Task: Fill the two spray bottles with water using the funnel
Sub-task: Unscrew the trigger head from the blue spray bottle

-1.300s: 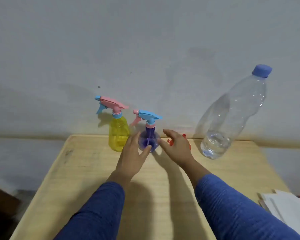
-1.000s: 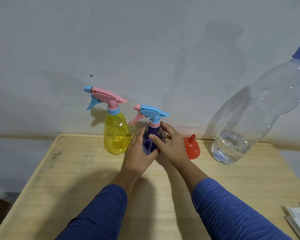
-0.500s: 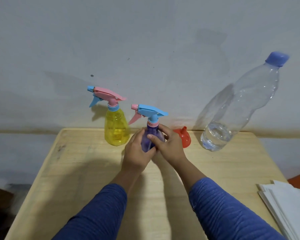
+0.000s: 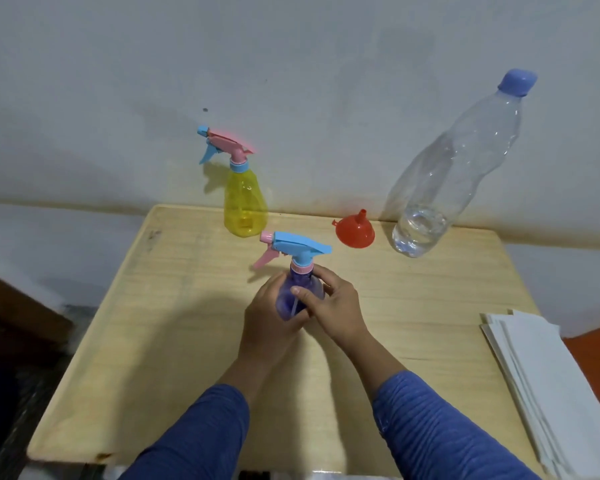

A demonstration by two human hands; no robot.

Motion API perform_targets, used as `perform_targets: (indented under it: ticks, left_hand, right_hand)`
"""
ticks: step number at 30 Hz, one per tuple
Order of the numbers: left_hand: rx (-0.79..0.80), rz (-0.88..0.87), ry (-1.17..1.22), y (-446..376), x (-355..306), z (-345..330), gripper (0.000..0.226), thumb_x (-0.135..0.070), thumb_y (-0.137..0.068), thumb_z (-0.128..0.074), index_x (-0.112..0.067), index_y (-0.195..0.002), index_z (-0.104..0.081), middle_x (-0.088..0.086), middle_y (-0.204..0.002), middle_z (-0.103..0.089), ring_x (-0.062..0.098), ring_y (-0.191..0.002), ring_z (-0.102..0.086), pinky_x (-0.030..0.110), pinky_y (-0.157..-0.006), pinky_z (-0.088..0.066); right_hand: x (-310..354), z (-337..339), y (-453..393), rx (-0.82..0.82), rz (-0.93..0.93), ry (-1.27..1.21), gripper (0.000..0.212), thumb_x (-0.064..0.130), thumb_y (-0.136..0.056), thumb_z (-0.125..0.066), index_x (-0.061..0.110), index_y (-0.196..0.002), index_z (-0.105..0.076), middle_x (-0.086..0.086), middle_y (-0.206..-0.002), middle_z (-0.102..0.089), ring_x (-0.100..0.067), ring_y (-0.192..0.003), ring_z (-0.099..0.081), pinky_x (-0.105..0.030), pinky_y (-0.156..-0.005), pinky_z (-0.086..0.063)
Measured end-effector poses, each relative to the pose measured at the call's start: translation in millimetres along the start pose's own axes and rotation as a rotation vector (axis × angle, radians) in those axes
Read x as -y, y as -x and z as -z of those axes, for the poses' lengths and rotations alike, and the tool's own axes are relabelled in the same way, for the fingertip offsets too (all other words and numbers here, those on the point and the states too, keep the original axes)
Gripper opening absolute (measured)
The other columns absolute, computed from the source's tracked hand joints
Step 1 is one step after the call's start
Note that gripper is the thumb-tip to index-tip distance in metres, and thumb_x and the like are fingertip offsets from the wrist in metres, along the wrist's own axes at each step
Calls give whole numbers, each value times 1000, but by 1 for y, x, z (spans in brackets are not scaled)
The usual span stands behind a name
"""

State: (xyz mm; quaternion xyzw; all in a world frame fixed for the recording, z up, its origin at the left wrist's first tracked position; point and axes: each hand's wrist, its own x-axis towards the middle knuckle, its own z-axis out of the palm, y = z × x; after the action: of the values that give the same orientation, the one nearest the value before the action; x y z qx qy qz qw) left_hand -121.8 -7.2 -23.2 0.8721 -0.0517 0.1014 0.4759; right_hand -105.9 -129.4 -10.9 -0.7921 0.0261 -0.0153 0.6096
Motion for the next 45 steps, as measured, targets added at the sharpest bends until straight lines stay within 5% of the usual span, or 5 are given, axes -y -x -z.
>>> perform_targets:
  ticks: [7, 23, 27, 31, 45]
  left_hand:
    - [16, 54, -55, 11, 10, -1, 55, -36, -67, -78, -22, -116, -56, -12, -99, -63, 3, -83, -56, 6, -64, -38]
    - [-31, 37, 4, 14, 22, -5, 70, -46, -61, -71, -17, -123, -55, -2, -110, -64, 10, -94, -60, 8, -77, -41]
    - [-61, 1, -54, 13, 22, -7, 61, -32, -62, -79, -10, -115, -58, 0, -98, -65, 9, -83, -58, 13, -70, -43]
    - [-67, 6, -24, 16, 20, -6, 61, -23, -61, -83, -8, -115, -59, -2, -98, -65, 10, -85, -59, 5, -73, -41]
    - [-37, 32, 11, 16, 20, -6, 72, -27, -62, -83, -9, -125, -54, 1, -114, -64, 12, -101, -61, 9, -83, -44]
  right_hand:
    - [-6, -6, 11, 27, -13, -16, 43, 6, -73, -77, 13, -114, -65, -1, -110, -68, 12, -89, -59, -3, -81, -43]
    - [10, -14, 12, -41, 34, -180, 29, 10, -84, -67, 9, -113, -63, -2, -108, -68, -19, -100, -65, -43, -91, -53]
    - [15, -7, 14, 39, 20, -186, 43, 10, -80, -72, 19, -118, -53, 2, -109, -65, -1, -101, -62, -32, -92, -52]
    - [16, -8, 12, -44, 39, -129, 31, 9, -74, -76, 18, -97, -56, -2, -100, -64, -9, -97, -61, -47, -91, -51]
    - [14, -3, 16, 59, 25, -160, 39, 15, -83, -65, 28, -120, -62, 4, -115, -66, -20, -108, -63, -48, -92, -52]
